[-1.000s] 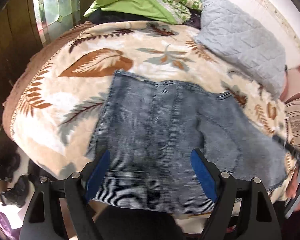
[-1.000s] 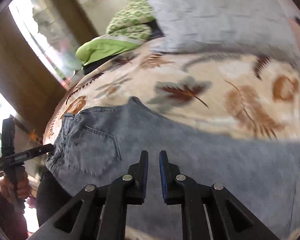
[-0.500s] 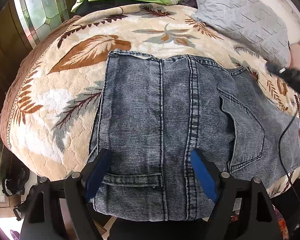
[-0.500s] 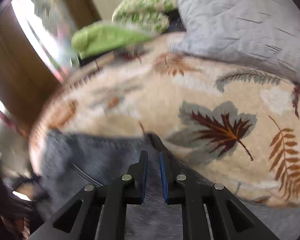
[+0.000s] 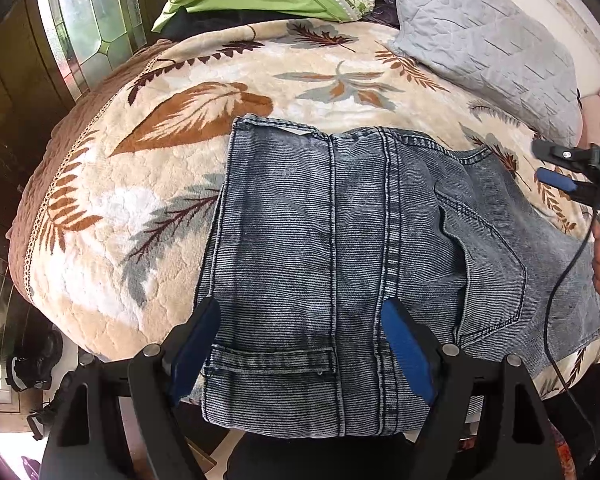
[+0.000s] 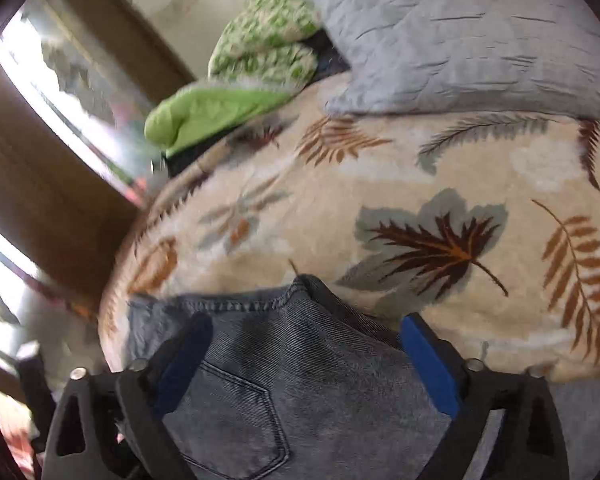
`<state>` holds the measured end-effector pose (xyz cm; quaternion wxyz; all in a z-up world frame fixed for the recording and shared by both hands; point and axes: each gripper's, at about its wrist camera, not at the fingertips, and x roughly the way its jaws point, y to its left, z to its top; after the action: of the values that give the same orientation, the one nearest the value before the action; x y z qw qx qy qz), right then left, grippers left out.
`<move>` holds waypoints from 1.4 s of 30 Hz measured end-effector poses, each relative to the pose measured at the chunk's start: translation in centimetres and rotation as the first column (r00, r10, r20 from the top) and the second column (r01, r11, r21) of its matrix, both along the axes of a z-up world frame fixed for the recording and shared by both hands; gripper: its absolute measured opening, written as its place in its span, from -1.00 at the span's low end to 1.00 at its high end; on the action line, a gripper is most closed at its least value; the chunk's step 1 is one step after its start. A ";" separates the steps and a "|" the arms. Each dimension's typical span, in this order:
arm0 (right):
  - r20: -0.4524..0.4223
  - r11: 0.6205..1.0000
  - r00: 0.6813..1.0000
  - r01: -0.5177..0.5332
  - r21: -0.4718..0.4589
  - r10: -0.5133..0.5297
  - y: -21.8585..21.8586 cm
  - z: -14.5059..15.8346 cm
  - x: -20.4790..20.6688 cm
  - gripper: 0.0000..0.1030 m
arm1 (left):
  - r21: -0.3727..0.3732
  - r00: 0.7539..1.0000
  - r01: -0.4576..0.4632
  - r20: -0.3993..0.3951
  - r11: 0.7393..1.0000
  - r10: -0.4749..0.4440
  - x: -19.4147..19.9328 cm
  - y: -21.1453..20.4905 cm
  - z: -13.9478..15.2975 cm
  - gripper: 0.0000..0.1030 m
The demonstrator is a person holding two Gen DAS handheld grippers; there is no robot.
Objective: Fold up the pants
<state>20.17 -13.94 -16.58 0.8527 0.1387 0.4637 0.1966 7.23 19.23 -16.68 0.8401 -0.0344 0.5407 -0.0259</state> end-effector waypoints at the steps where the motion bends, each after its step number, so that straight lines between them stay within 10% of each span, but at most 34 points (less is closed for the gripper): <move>1: -0.031 1.000 0.999 -0.029 -0.009 0.029 0.5 -0.4 0.8 0.63 | 0.001 1.000 0.002 -0.003 1.000 -0.002 0.1 0.0 -0.1 0.61; 6: -0.114 0.988 0.986 -0.129 -0.083 0.119 2.5 -2.7 3.3 0.42 | 0.047 1.000 0.023 -0.021 0.999 -0.022 0.6 -0.5 -1.0 0.61; 10: -0.179 0.967 0.964 -0.220 -0.128 0.196 4.4 -4.7 4.5 -0.45 | 0.084 1.000 0.020 -0.020 0.996 -0.018 1.2 -0.4 -1.5 0.63; 15: -0.110 0.946 0.978 -0.201 -0.256 0.178 5.7 -4.3 4.1 -0.91 | 0.129 1.000 0.030 0.002 0.991 -0.031 3.1 -1.0 -1.4 0.62; 22: -0.113 0.941 0.984 -0.166 -0.294 0.138 6.2 -5.3 5.4 -0.91 | 0.213 0.999 0.034 0.007 0.976 -0.036 4.5 -2.0 -1.1 0.54; 30: -0.086 0.999 0.996 -0.004 -0.050 -0.001 1.4 -1.8 3.4 -0.81 | 0.173 0.998 -0.035 0.053 0.984 0.027 1.1 -1.6 2.5 0.54; 42: -0.038 0.965 0.967 0.249 -0.084 -0.252 -13.8 0.4 -10.9 -0.81 | 0.142 0.968 0.249 0.008 0.958 -0.252 -1.6 -13.4 1.9 0.55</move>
<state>9.24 -27.72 -16.22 0.8641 0.1674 0.4701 0.0655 5.63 5.85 -14.76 0.8374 0.0937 0.5302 -0.0945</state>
